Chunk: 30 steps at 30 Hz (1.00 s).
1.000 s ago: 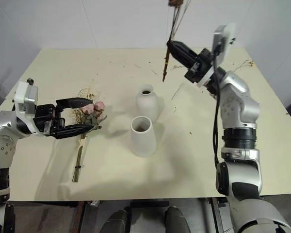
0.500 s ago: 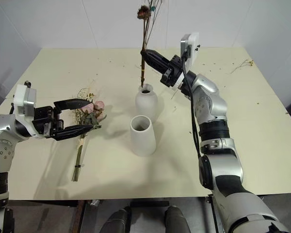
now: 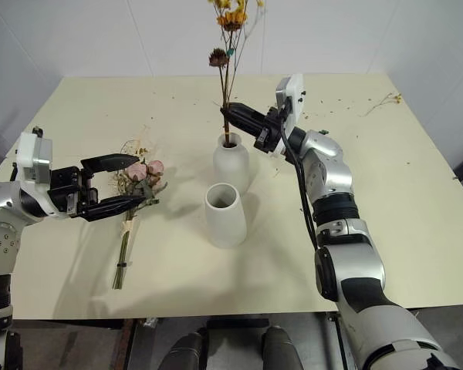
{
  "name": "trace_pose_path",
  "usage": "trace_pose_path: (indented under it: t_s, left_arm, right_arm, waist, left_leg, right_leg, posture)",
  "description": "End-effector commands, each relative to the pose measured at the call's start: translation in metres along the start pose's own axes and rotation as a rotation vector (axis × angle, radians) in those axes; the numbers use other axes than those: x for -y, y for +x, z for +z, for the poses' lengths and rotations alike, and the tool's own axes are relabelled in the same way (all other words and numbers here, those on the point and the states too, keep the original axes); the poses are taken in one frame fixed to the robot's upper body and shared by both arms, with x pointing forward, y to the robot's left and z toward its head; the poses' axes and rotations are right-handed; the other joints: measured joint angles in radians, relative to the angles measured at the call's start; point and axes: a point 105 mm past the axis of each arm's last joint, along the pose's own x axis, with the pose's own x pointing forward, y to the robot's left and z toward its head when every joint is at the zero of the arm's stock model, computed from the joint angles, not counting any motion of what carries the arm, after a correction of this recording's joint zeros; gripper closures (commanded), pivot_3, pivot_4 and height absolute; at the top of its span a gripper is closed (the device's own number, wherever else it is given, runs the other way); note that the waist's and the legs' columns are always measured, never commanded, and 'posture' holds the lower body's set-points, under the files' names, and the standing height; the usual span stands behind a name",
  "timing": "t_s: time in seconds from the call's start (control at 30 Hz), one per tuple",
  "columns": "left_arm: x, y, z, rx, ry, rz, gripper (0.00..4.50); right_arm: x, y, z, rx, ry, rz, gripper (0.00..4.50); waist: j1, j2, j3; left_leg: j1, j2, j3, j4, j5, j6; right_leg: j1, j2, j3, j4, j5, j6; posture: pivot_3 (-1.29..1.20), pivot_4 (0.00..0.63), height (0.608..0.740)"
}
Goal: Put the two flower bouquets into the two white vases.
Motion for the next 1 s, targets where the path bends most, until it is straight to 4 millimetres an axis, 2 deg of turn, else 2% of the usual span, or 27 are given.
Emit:
trace_pose_path:
  t_s: [0.03, 0.17, 0.27, 0.37, 0.4, 0.47, 0.53, 0.63, 0.7, 0.77, 0.9, 1.0]
  left_arm:
    - [-0.001, -0.003, 0.013, 0.017, 0.059, 0.017, 0.00]
    - [-0.008, -0.005, 0.010, -0.001, -0.005, 0.069, 0.00]
    - [-0.011, -0.009, 0.004, -0.059, -0.036, 0.087, 0.00]
    - [-0.015, -0.014, -0.002, -0.116, -0.046, 0.120, 0.00]
    - [-0.026, -0.021, -0.013, -0.238, -0.107, 0.242, 0.00]
    - [-0.034, -0.035, -0.027, -0.413, -0.134, 0.358, 0.00]
    - [-0.031, -0.041, -0.027, -0.454, -0.184, 0.356, 0.00]
    - [-0.026, -0.042, -0.025, -0.525, -0.227, 0.381, 0.00]
    - [-0.016, -0.041, -0.030, -0.608, -0.273, 0.368, 0.00]
    - [-0.014, -0.043, -0.033, -0.655, -0.297, 0.376, 0.00]
    - [-0.011, -0.049, -0.039, -0.714, -0.368, 0.387, 0.00]
    - [0.000, -0.047, -0.053, -0.773, -0.446, 0.372, 0.00]
  right_arm:
    - [-0.007, 0.001, 0.016, 0.029, -0.076, 0.044, 2.40]
    - [-0.005, -0.009, 0.021, 0.006, -0.109, 0.045, 1.05]
    - [0.005, -0.022, 0.026, -0.031, -0.142, 0.011, 0.02]
    - [0.013, -0.034, 0.030, -0.059, -0.169, -0.014, 0.02]
    - [0.015, -0.046, 0.034, -0.080, -0.193, -0.015, 0.02]
    - [0.014, -0.061, 0.040, -0.110, -0.209, 0.009, 0.02]
    - [0.013, -0.070, 0.044, -0.137, -0.232, 0.019, 0.02]
    - [0.007, -0.094, 0.060, -0.192, -0.275, 0.041, 0.02]
    - [-0.009, -0.116, 0.066, -0.262, -0.293, 0.100, 0.02]
    - [-0.028, -0.126, 0.067, -0.306, -0.263, 0.159, 0.02]
    - [-0.057, -0.133, 0.061, -0.355, -0.245, 0.211, 0.02]
    - [-0.072, -0.138, 0.060, -0.364, -0.223, 0.238, 0.02]
  waist:
    - [0.000, 0.000, 0.000]
    - [0.002, 0.000, 0.000]
    - [0.002, 0.000, 0.000]
    - [0.001, 0.000, 0.000]
    - [0.001, 0.000, 0.000]
    - [0.002, 0.000, 0.000]
    - [0.002, 0.000, 0.000]
    - [0.003, 0.000, 0.000]
    - [0.005, 0.000, 0.000]
    - [0.009, 0.000, 0.000]
    - [0.001, 0.000, 0.000]
    - [0.002, 0.000, 0.000]
  left_leg:
    - [0.000, 0.000, 0.000, 0.000, 0.000, 0.000]
    - [0.000, 0.000, 0.000, 0.000, 0.000, 0.000]
    - [0.000, 0.000, 0.000, 0.000, 0.000, 0.000]
    - [0.000, 0.000, 0.000, 0.000, 0.000, 0.000]
    - [0.000, 0.000, 0.000, 0.000, 0.000, 0.000]
    - [0.000, 0.000, 0.000, 0.000, 0.000, 0.000]
    - [-0.001, 0.000, 0.000, -0.001, 0.000, 0.000]
    - [-0.002, 0.000, 0.000, -0.001, 0.000, 0.001]
    - [-0.004, 0.000, 0.000, -0.001, 0.000, 0.001]
    - [-0.007, 0.000, -0.001, 0.000, -0.001, 0.001]
    - [-0.007, 0.000, -0.001, 0.001, -0.001, 0.002]
    - [-0.006, 0.000, 0.000, 0.002, -0.001, 0.002]
  right_leg:
    - [0.000, 0.000, 0.000, 0.000, 0.000, 0.000]
    - [0.000, 0.000, 0.000, 0.001, 0.000, 0.000]
    - [0.000, 0.000, 0.000, 0.001, 0.000, 0.000]
    - [0.000, 0.000, 0.000, 0.001, 0.000, 0.000]
    - [0.000, 0.000, 0.000, 0.001, 0.000, 0.000]
    - [-0.001, 0.000, 0.000, 0.001, 0.000, 0.000]
    - [-0.001, 0.000, 0.000, 0.000, 0.000, 0.000]
    - [-0.001, 0.000, 0.000, -0.002, 0.000, 0.000]
    - [-0.003, 0.000, 0.000, -0.001, 0.000, 0.000]
    - [-0.004, 0.000, 0.000, -0.002, 0.000, 0.000]
    - [-0.004, 0.000, 0.000, -0.002, 0.000, 0.000]
    - [-0.004, 0.000, 0.001, 0.000, 0.000, 0.000]
  posture:
    - [0.00, 0.150, 0.740]
    - [0.00, 0.150, 0.740]
    - [0.00, 0.150, 0.740]
    - [0.00, 0.150, 0.740]
    - [0.00, 0.150, 0.740]
    - [0.00, 0.150, 0.740]
    - [0.00, 0.150, 0.740]
    - [0.00, 0.150, 0.740]
    - [0.00, 0.150, 0.740]
    - [0.00, 0.150, 0.740]
    - [0.00, 0.150, 0.740]
    - [0.00, 0.150, 0.740]
